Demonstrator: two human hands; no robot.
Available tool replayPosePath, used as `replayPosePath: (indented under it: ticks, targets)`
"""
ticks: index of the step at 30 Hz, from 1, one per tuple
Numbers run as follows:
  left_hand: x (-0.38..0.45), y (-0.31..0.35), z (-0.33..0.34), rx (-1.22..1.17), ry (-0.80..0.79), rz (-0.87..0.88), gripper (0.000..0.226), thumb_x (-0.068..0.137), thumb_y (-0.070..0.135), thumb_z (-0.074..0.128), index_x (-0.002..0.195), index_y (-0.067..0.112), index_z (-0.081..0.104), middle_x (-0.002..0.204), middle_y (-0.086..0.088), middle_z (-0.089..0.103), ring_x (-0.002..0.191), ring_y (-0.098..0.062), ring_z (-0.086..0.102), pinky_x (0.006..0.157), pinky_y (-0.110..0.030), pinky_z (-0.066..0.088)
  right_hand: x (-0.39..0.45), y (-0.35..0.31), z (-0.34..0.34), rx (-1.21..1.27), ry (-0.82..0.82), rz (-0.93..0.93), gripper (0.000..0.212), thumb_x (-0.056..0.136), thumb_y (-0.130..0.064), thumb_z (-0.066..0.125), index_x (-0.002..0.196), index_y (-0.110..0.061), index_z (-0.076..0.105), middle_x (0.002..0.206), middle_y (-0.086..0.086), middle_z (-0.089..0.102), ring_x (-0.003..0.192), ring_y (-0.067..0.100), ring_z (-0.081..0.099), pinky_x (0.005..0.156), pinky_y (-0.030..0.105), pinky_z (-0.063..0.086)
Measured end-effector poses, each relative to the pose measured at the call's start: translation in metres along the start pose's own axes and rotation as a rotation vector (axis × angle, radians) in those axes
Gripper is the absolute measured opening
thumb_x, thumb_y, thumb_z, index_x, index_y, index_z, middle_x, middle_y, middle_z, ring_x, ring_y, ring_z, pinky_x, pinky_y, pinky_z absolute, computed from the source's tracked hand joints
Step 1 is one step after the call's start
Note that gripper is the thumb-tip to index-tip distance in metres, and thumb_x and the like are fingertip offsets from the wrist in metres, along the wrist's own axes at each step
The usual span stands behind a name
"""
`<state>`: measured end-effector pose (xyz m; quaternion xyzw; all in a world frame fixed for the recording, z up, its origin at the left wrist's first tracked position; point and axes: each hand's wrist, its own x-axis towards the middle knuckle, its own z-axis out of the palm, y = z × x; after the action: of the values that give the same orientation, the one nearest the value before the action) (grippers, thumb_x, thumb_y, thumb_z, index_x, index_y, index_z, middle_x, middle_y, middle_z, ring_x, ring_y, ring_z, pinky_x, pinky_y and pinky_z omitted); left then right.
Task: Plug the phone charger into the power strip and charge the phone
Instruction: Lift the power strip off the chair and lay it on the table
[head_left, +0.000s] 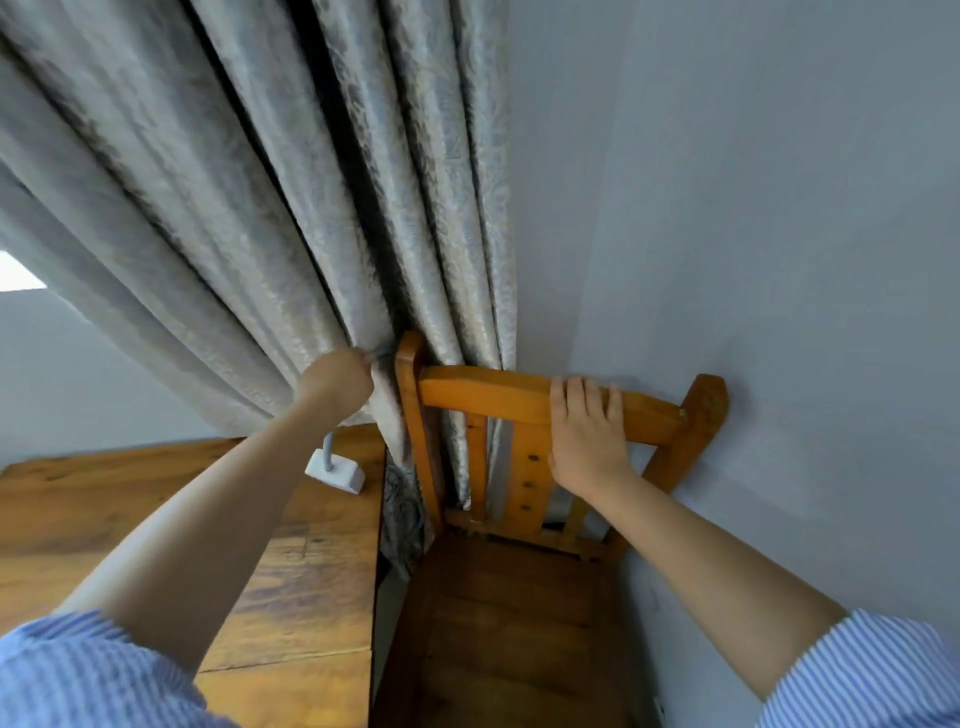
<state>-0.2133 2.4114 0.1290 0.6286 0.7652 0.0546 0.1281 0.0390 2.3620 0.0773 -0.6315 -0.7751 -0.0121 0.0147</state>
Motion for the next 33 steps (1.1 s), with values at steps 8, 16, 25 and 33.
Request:
replayPosePath:
  ticks: [8,16,25,33]
  targets:
    - [-0.079,-0.025,-0.02,-0.052,0.015,0.047,0.035,0.099,0.021,0.026,0.1,-0.001,0.053,0.095,-0.023,0.062,0.073,-0.027,0.047,0.06,-0.032,0.036,-0.013,-0.008,-0.013,0.038,-0.123,0.072,0.082,0.085,-0.025,0.055,0.142,-0.009,-0.002,0.155,0.014,0.003,0.142,0.03,0.0,0.115,0.053,0.004]
    - [-0.208,-0.063,-0.041,-0.22,0.077,0.034,0.029,0.098,0.019,0.032,0.087,0.004,0.055,0.081,-0.011,0.052,0.075,-0.025,0.047,0.064,-0.031,0.034,-0.074,-0.048,-0.014,0.149,-0.243,-0.107,0.054,0.093,-0.019,0.037,0.142,-0.01,0.013,0.151,0.012,0.024,0.137,0.029,0.026,0.111,0.046,0.031]
    - [-0.336,-0.126,-0.021,-0.382,0.054,-0.011,0.028,0.096,0.019,0.037,0.07,0.017,0.047,0.062,0.002,0.042,0.061,-0.019,0.038,0.054,-0.029,0.031,-0.195,-0.115,0.014,0.616,-0.455,-0.255,0.047,0.096,-0.01,0.029,0.141,-0.018,0.02,0.142,0.007,0.042,0.077,0.013,0.053,0.057,0.023,0.043]
    - [-0.37,-0.167,-0.019,-0.367,0.007,-0.024,0.03,0.096,0.02,0.038,0.067,0.022,0.046,0.062,0.004,0.043,0.057,-0.012,0.036,0.052,-0.027,0.031,-0.225,-0.169,-0.007,0.665,-0.402,-0.387,0.044,0.096,-0.011,0.034,0.139,-0.012,0.026,0.143,0.011,0.041,0.126,0.028,0.042,0.098,0.033,0.039]
